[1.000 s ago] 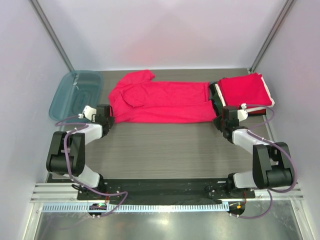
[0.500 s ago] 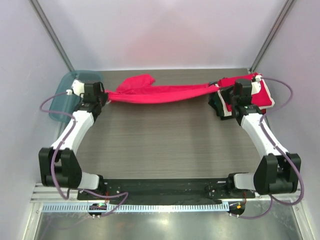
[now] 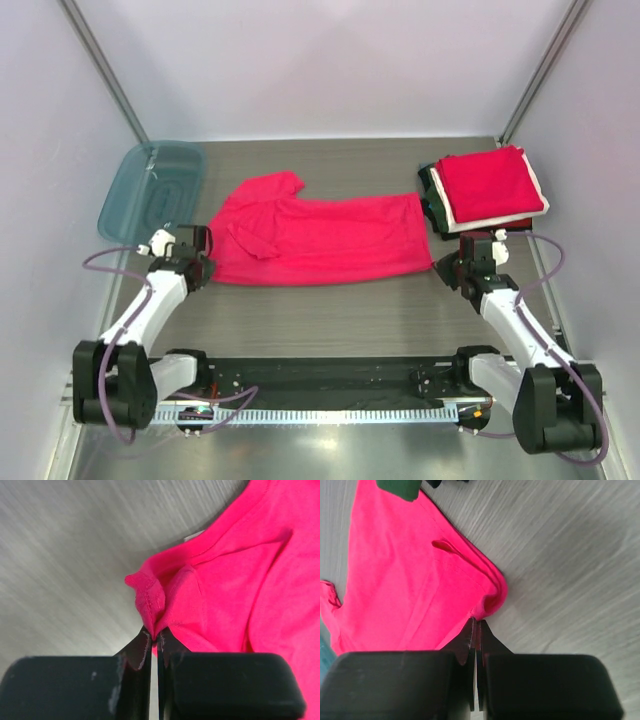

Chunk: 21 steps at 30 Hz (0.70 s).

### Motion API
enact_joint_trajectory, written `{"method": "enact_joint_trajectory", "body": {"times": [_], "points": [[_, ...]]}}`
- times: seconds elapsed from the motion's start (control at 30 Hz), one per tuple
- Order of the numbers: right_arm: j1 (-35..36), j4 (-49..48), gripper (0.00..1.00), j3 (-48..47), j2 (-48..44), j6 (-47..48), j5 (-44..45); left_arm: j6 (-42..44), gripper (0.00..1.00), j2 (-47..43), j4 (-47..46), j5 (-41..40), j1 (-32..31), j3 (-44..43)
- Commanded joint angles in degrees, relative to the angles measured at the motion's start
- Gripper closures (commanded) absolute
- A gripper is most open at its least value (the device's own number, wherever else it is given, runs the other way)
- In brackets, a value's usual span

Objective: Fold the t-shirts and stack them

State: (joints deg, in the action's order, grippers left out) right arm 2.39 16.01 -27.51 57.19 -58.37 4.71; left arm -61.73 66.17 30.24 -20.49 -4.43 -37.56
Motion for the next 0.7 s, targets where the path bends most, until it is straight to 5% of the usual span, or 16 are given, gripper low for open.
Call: {"method": "enact_joint_trajectory", "body": {"times": [0.0, 0.23, 0.33, 0.53, 0.67], "points": [[-0.37, 3.40, 0.99, 0.95, -6.10, 0.89, 1.43, 1.97, 0.98, -8.05, 2.71, -3.24, 0.30, 1.78], [-0.28, 16.14, 0.99, 3.25, -18.23, -1.22, 6.18, 0.21, 0.96, -24.12, 8.33, -4.03, 0.38, 9.25], [-0.28, 20.19, 0.78, 3.16, -22.80, -1.22, 7.15, -0.84, 0.92, -30.55, 10.01, -4.47, 0.30, 11.80], [-0.28, 20.55, 0.80, 4.74, -26.51, -1.13, 5.57, -1.11, 0.91, -34.36, 10.45, -3.86, 0.38, 13.13], [-0.28, 19.32, 0.68, 4.13, -24.59, 0.98, 2.68, -0.84, 0.88, -31.47, 10.37, -3.50, 0.30, 12.86]]}}
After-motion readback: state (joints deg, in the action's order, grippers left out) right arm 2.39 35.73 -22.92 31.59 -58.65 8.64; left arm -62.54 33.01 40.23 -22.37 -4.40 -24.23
